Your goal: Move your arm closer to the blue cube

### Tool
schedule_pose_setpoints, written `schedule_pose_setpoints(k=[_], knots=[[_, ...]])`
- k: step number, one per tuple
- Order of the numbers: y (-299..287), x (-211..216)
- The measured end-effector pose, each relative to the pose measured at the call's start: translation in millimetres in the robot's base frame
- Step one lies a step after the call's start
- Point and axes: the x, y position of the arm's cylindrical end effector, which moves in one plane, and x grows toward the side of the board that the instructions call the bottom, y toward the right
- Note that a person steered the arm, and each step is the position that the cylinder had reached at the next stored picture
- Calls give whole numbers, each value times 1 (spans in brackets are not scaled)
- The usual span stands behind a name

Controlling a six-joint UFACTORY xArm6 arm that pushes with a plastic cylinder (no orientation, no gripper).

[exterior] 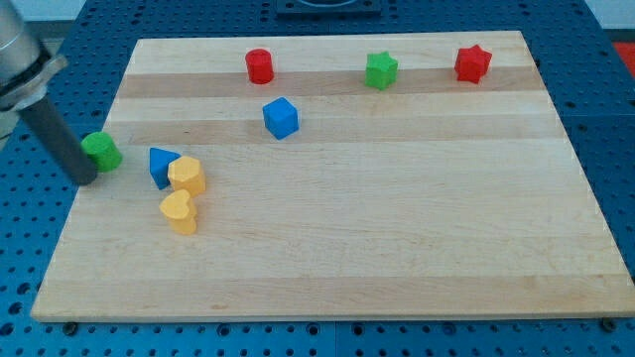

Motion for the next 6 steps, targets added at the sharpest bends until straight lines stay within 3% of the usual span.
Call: schedule_pose_setpoints(k=[1,4,6], knots=[[15,-63],[65,-155],[202,-89]])
